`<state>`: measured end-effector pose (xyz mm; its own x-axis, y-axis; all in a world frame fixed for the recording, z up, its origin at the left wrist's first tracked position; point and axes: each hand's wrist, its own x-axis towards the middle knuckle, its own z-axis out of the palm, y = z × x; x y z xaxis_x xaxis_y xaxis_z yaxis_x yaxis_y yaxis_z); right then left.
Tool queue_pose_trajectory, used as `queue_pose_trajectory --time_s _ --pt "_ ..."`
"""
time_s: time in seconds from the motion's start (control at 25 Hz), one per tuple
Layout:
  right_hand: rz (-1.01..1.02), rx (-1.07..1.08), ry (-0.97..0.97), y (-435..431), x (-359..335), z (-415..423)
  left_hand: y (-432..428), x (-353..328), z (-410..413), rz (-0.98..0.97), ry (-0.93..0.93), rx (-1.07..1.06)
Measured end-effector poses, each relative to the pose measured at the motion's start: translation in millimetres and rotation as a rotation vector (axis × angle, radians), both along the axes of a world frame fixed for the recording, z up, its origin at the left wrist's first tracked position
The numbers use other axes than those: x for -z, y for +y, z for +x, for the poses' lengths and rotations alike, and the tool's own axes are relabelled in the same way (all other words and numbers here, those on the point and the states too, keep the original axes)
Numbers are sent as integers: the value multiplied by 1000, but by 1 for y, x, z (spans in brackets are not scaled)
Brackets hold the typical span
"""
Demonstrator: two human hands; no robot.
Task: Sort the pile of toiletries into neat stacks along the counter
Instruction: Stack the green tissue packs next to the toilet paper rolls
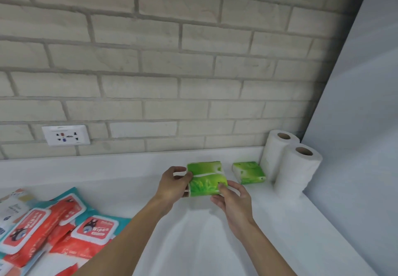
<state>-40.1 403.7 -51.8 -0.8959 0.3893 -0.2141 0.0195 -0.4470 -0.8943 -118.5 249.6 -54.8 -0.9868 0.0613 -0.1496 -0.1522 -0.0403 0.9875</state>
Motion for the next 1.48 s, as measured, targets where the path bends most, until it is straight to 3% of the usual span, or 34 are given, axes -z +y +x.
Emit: queue_pose_trajectory --time_s 0.52,0.72,0.96,1.16,1.48 --pt "-272 170 -45 113 21 -43 126 8 -44 -62 -24 50" --pt "-436 202 -49 134 37 -60 159 28 -63 -81 -48 6" --pt "-495 292 -82 153 53 -82 192 49 -87 -103 -90 -35" --pt "-485 376 -135 160 57 -98 210 60 -103 -160 -94 -62" --pt "-259 410 -205 156 70 -107 220 71 -105 -256 -86 -104"
